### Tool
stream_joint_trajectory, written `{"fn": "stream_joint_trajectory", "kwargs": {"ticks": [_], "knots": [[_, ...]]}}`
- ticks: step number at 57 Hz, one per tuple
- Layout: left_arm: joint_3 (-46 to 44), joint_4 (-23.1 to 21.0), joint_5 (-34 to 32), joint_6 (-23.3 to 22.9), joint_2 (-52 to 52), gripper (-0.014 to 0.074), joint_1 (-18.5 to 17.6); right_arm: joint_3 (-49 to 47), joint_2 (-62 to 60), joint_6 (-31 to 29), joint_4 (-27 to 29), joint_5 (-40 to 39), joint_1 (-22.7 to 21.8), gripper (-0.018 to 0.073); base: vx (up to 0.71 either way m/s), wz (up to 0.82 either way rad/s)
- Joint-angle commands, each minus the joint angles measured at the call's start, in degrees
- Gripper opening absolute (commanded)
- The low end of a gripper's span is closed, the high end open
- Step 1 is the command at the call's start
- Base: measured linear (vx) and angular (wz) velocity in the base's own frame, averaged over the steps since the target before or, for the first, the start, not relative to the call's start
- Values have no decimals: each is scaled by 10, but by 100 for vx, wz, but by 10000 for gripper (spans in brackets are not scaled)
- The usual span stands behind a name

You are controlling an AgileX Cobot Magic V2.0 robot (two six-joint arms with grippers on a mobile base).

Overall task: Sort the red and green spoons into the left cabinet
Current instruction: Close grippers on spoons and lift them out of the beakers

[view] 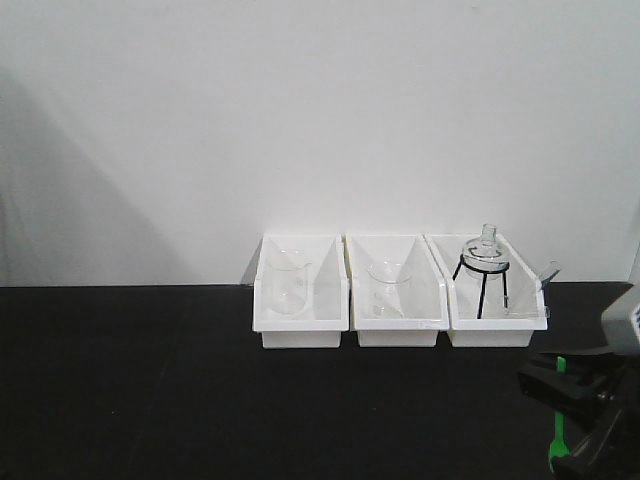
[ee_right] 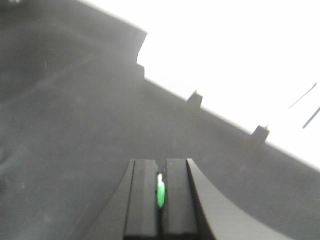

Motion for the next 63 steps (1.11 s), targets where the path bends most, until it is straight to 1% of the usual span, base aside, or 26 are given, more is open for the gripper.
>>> {"fn": "stream_joint_trajectory", "kwargs": {"ticks": [1,6,13,20,23,27,34,35,37,43,51,60,63], "knots": [[-21,-68,13,-27,-1,548,0,-20,-32,1,18,-26,-2,-3,0,0],[-21,-117,15,-39,-1,548,0,-20,-48,1,18,-28,-2,-3,0,0],[-21,-179,-29,-68,-1,548,0,-20,-54,1,18,-30,-2,-3,0,0],[-21,-206,-67,-101,6,548,0,-19,-54,1,19,-29,-2,-3,0,0],[-21,-206,-68,-112,17,548,0,-19,-54,1,19,-29,-2,-3,0,0],[-20,-208,-66,-114,42,548,0,-19,-54,1,19,-29,-2,-3,0,0],[-6,-242,-72,-129,88,548,0,-19,-54,1,19,-29,-2,-3,0,0],[-5,-250,-73,-129,96,548,0,-19,-54,1,19,-29,-2,-3,0,0],[-4,-251,-74,-126,111,548,0,-19,-54,1,18,-30,-2,-3,0,0],[-6,-252,-89,-96,153,548,-1,-19,-54,1,18,-32,-2,-3,0,0],[-6,-262,-99,-89,189,548,-1,-19,-54,1,18,-35,-2,-3,0,0],[-6,-269,-123,-35,221,542,-1,-19,-54,1,18,-49,-2,-3,0,0],[-6,-281,-126,-21,231,535,-1,-19,-54,1,18,-50,-2,-3,0,0]]}}
